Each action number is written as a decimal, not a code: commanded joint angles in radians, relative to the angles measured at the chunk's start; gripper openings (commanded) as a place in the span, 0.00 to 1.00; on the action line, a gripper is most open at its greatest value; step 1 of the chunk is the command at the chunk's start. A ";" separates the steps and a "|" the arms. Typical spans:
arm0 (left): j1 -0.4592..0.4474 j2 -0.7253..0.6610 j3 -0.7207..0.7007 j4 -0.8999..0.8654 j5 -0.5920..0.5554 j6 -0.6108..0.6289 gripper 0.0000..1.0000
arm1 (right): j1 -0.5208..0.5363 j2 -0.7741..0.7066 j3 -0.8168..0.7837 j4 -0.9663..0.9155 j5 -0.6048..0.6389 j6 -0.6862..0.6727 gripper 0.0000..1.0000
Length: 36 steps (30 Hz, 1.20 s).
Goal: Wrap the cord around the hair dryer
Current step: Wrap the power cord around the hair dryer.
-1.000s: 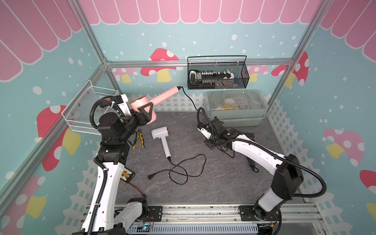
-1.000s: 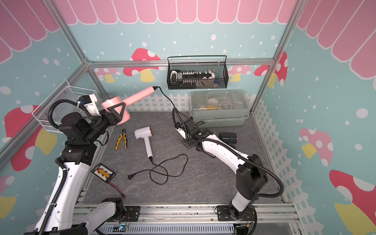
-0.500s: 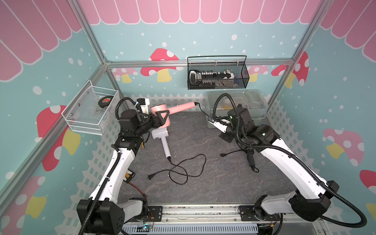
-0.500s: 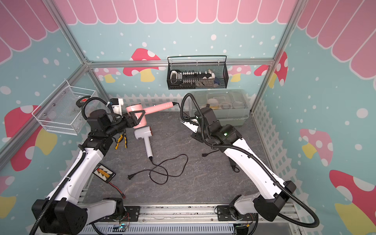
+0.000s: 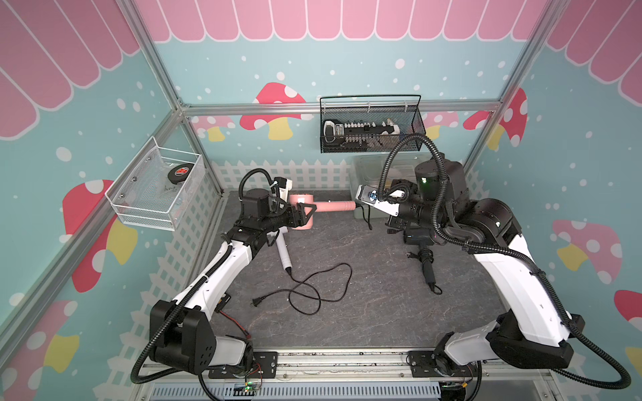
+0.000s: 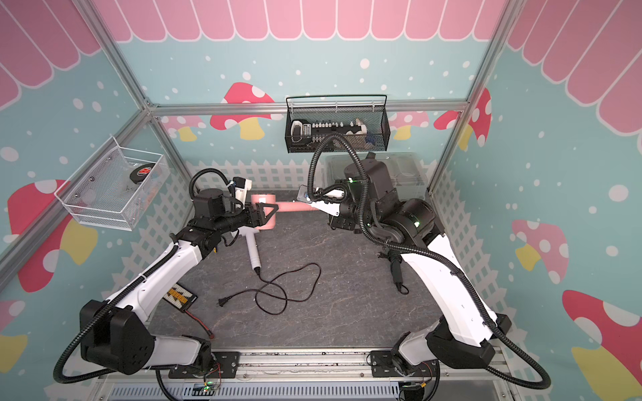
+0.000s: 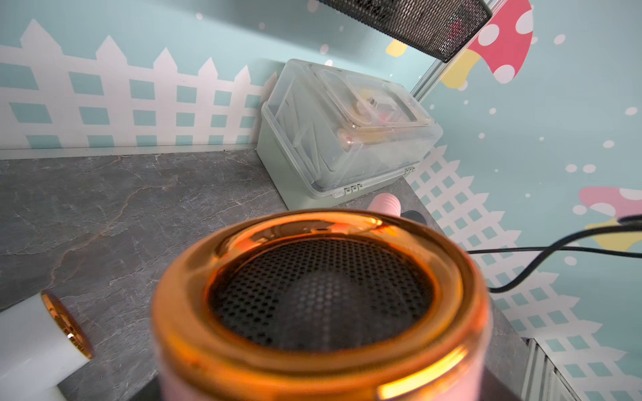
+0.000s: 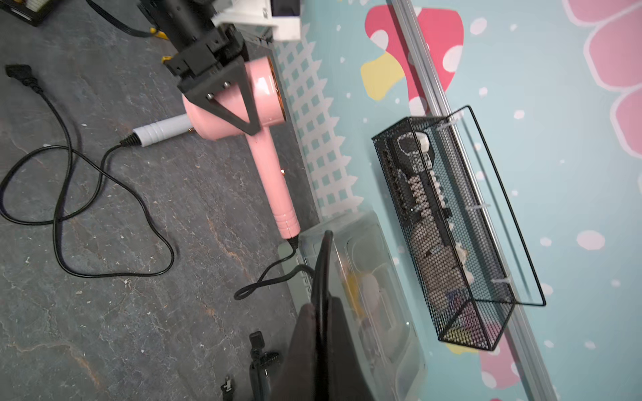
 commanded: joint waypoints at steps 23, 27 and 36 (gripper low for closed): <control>-0.275 0.052 -0.086 0.009 -0.169 0.176 0.00 | 0.107 0.259 0.535 -0.091 0.005 -0.373 0.00; -0.275 0.072 -0.076 0.000 -0.234 0.184 0.00 | 0.106 0.244 0.533 -0.091 -0.024 -0.372 0.00; -0.291 0.094 -0.049 -0.028 -0.240 0.199 0.00 | 0.106 0.250 0.515 -0.072 0.062 -0.427 0.00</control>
